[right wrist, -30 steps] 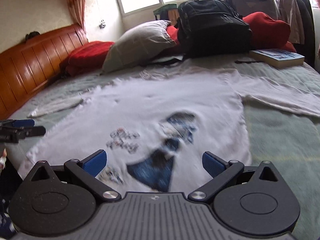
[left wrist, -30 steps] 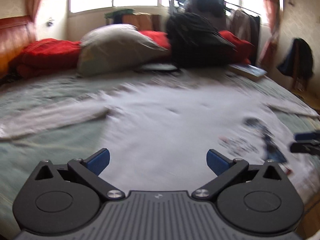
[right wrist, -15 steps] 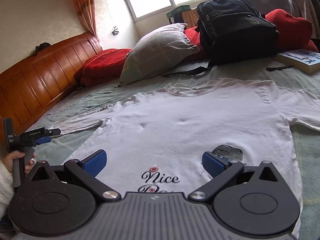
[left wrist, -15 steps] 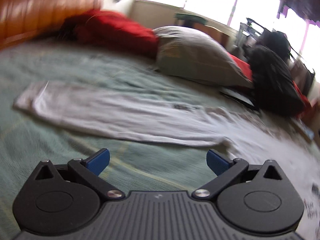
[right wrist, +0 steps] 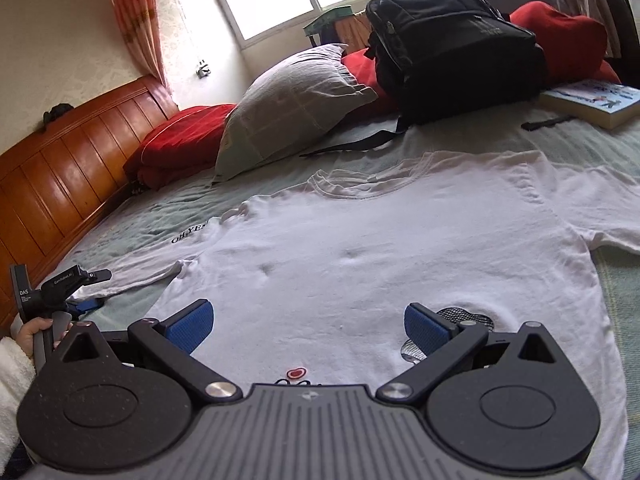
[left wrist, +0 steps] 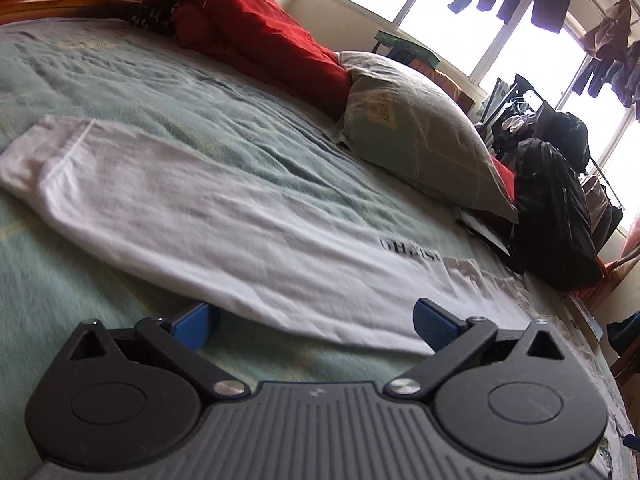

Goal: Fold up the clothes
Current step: 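Grasp the folded side edge of the white T-shirt with the left tool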

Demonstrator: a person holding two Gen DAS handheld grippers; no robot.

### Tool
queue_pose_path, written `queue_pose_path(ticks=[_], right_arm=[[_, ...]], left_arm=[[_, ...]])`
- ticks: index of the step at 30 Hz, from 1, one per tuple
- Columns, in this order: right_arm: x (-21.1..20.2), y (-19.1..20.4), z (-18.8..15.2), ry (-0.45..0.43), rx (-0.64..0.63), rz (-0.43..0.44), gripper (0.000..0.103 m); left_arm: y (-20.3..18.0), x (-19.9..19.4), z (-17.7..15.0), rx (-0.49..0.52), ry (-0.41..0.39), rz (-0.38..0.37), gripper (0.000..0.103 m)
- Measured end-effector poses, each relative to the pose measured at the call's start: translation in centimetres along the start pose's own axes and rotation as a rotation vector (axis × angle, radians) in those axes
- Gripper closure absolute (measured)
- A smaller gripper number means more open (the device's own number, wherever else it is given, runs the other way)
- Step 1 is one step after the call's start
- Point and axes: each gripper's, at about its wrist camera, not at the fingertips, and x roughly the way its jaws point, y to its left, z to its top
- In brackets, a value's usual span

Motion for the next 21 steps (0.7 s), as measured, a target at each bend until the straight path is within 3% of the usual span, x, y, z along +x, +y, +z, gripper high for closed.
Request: queue_pose_path(ticks=[11,17,19,21], right_arm=[[1.2,-0.1,0.3,0.005,-0.025,-0.043,0.0],[1.9,0.0,0.5,0.016,-0.021,-0.037,0.0],[2.1,0.3,0.6,0.031,-0.026,-0.024,0.0],[2.2,0.9,0.6,0.055,-0.043,0.002,0.0]], left_arm=[[3.4,0.7,2.5,-0.15,-0.151,0.107,0.001],[3.8,1.7,3.4,-0.269,-0.19,0.075,0.001],[3.2,2.0,3.2,-0.271,-0.164,0.004,0.001],[2.6,2.5,3.2,-0.229,-0.152,0.015,0.001]])
